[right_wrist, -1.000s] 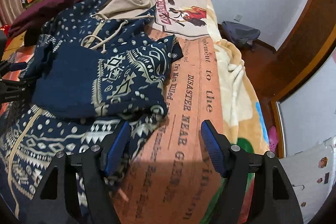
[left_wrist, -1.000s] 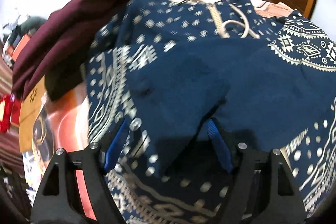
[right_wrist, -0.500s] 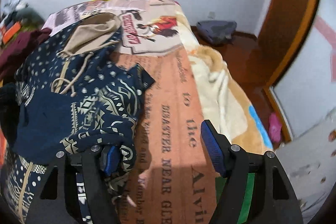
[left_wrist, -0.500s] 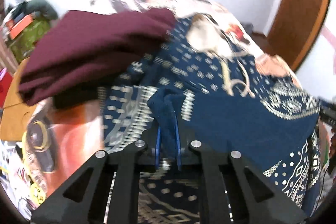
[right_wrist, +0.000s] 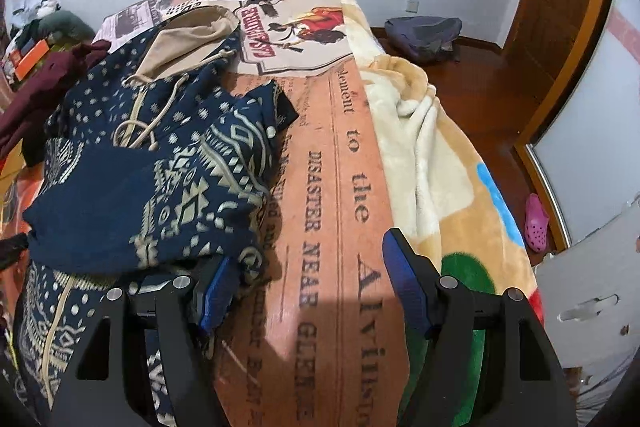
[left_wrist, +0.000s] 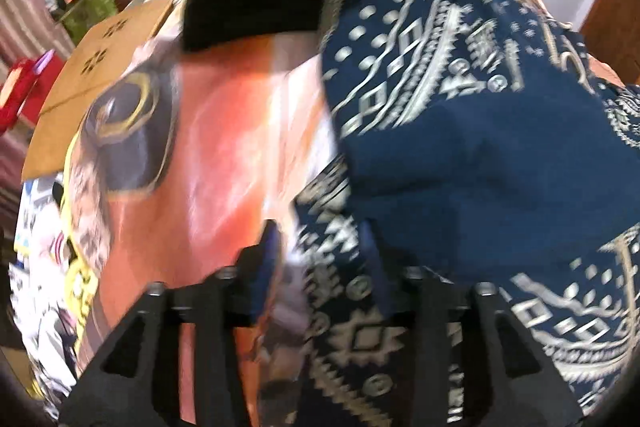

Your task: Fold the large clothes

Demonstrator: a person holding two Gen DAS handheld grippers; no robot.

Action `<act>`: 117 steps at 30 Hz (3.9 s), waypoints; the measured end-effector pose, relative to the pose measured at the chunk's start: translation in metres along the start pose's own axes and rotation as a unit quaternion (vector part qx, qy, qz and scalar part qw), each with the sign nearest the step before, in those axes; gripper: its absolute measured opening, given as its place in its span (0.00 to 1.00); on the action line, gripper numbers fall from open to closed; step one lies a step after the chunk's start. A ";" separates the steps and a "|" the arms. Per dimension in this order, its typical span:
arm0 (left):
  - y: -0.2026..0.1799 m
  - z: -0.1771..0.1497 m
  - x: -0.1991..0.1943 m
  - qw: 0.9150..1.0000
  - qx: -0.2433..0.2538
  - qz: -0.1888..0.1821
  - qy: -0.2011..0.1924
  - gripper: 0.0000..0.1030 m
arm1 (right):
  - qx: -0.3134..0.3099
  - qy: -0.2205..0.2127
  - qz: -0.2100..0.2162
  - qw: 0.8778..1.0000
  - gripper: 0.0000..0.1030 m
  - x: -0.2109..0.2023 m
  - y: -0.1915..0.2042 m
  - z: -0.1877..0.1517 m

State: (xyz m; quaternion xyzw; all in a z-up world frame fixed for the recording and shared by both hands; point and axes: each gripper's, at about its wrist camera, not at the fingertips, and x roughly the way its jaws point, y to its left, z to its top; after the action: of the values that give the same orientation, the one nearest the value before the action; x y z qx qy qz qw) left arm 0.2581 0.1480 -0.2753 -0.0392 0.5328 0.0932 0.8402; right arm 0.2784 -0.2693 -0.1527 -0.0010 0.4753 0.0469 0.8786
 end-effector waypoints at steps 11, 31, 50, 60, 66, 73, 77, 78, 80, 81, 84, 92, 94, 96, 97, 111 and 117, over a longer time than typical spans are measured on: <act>0.008 0.008 -0.051 0.999 0.025 0.003 -0.030 0.60 | -0.041 -0.017 0.011 0.999 0.65 -0.040 0.008 -0.001; -0.155 0.238 -0.092 0.976 0.124 -0.100 -0.147 0.66 | 0.001 -0.062 0.143 0.988 0.66 0.002 0.055 0.143; -0.193 0.339 0.098 0.996 0.060 -0.068 -0.003 0.22 | 0.116 0.141 0.169 0.969 0.37 0.226 0.078 0.218; -0.194 0.320 0.025 0.989 0.085 -0.111 -0.056 0.06 | 0.054 0.051 0.153 0.985 0.08 0.141 0.086 0.215; -0.165 0.281 -0.074 0.978 0.100 -0.150 -0.106 0.06 | 0.000 -0.013 0.181 0.983 0.08 0.040 0.093 0.190; -0.112 0.196 -0.139 0.972 0.113 -0.154 -0.136 0.06 | -0.035 -0.036 0.198 0.979 0.08 -0.034 0.092 0.121; -0.084 0.144 -0.126 0.978 0.105 -0.145 -0.110 0.06 | -0.032 -0.007 0.190 0.981 0.08 -0.022 0.082 0.077; -0.077 0.133 -0.117 0.980 0.100 -0.139 -0.099 0.06 | -0.028 0.004 0.186 0.982 0.08 -0.016 0.079 0.067; -0.063 0.111 -0.093 0.985 0.081 -0.133 -0.070 0.06 | -0.025 0.020 0.168 0.985 0.08 -0.004 0.075 0.048; -0.058 0.101 -0.079 0.987 0.076 -0.129 -0.057 0.06 | -0.023 0.027 0.163 0.986 0.08 0.000 0.073 0.041; -0.050 0.078 -0.044 0.991 0.075 -0.108 -0.029 0.07 | -0.016 0.049 0.152 0.987 0.08 0.017 0.068 0.022; -0.049 0.061 -0.027 0.993 0.056 -0.101 -0.012 0.18 | -0.052 0.026 0.115 0.992 0.24 0.001 0.075 0.013; -0.052 0.065 -0.039 0.993 0.071 -0.096 -0.024 0.28 | -0.062 0.017 0.112 0.992 0.34 -0.005 0.076 0.017; -0.055 0.070 -0.052 0.991 0.086 -0.090 -0.045 0.52 | -0.071 -0.004 0.110 0.991 0.44 -0.014 0.079 0.022; -0.055 0.072 -0.056 0.991 0.091 -0.087 -0.055 0.54 | -0.075 -0.016 0.108 0.991 0.48 -0.018 0.080 0.025; -0.135 0.128 -0.039 0.974 0.178 -0.121 -0.071 0.56 | -0.118 -0.016 0.101 0.988 0.50 0.035 0.113 0.077; -0.156 0.143 -0.025 0.969 0.184 -0.149 -0.068 0.52 | -0.114 0.001 0.111 0.987 0.49 0.062 0.118 0.090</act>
State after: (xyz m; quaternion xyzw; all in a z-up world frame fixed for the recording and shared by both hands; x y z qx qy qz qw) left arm 0.4051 0.0161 -0.1966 0.0430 0.4703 -0.1304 0.8718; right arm 0.3771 -0.1423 -0.1500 -0.0483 0.4648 0.1980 0.8616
